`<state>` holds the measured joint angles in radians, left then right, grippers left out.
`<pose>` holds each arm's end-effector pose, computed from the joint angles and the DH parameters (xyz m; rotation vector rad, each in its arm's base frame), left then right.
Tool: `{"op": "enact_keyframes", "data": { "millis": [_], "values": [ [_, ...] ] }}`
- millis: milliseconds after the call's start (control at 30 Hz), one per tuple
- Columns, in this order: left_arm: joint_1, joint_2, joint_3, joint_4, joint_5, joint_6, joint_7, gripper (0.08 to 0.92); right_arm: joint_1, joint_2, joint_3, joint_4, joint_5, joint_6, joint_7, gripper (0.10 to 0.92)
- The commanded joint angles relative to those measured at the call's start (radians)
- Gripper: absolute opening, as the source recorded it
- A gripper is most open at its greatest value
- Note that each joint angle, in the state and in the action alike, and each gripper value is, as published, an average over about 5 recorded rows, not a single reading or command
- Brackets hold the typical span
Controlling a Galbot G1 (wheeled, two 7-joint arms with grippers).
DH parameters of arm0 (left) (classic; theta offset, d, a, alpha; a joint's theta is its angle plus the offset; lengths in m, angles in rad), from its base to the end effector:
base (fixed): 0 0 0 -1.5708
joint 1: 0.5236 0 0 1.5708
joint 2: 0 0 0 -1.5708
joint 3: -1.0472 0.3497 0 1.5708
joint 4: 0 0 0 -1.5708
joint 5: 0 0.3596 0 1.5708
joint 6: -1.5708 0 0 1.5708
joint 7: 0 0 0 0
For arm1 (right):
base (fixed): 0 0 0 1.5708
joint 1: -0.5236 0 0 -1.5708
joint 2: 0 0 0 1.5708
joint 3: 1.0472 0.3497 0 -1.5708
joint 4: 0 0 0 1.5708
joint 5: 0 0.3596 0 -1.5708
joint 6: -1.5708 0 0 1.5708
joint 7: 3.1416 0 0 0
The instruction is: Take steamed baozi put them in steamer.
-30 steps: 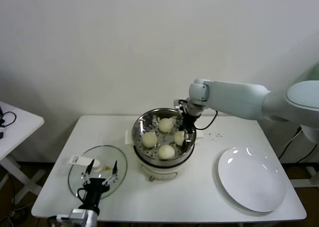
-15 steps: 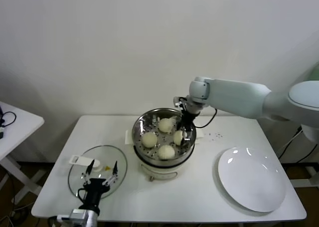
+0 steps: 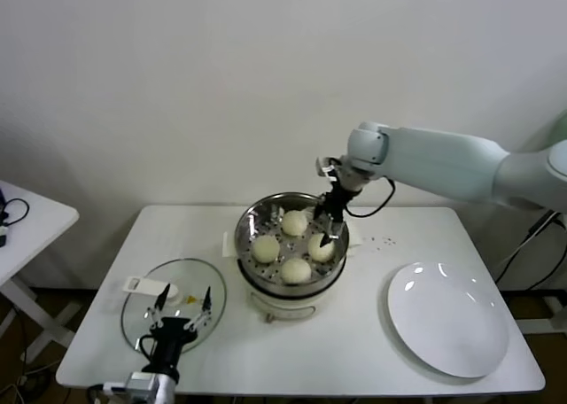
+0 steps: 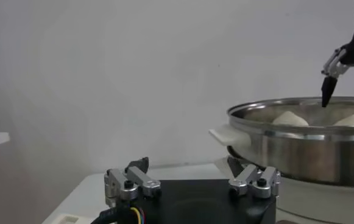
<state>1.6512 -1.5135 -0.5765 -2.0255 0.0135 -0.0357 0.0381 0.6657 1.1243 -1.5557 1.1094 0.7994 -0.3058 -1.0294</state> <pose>0.1574 0.0280 -0.3400 -0.0362 -3.0246 -0.1330 0.5976 0.0336 -0.0729 1.4986 -1.4252 1.1468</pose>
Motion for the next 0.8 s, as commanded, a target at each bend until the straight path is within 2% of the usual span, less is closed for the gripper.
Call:
{"op": "enact_keyframes", "data": {
  "millis": [33,200,467,567,667,800],
  "values": [
    [-0.003,-0.001,-0.004,0.006,0.000,0.001,-0.002,0.823,0.021,-0.206,0.099,0.155,-0.013,0.002,0.090,0.823],
    [-0.011,-0.002,-0.010,0.016,-0.002,0.003,-0.006,0.823,-0.052,-0.358,0.198,0.237,-0.114,0.022,0.142,0.823],
    [-0.018,-0.007,-0.014,0.015,-0.006,0.008,-0.005,0.823,-0.255,-0.568,0.486,0.359,-0.211,0.084,0.348,0.823],
    [-0.019,-0.008,-0.019,0.010,-0.008,0.006,-0.007,0.823,-0.348,-0.643,0.585,0.421,-0.224,0.120,0.481,0.823],
    [-0.021,-0.008,-0.022,0.010,-0.008,0.003,-0.008,0.823,-0.536,-0.717,0.763,0.481,-0.242,0.160,0.596,0.823],
    [-0.023,-0.008,-0.026,0.007,-0.010,0.002,-0.010,0.823,-0.939,-0.759,1.175,0.539,-0.286,0.193,0.651,0.823]
  ]
}}
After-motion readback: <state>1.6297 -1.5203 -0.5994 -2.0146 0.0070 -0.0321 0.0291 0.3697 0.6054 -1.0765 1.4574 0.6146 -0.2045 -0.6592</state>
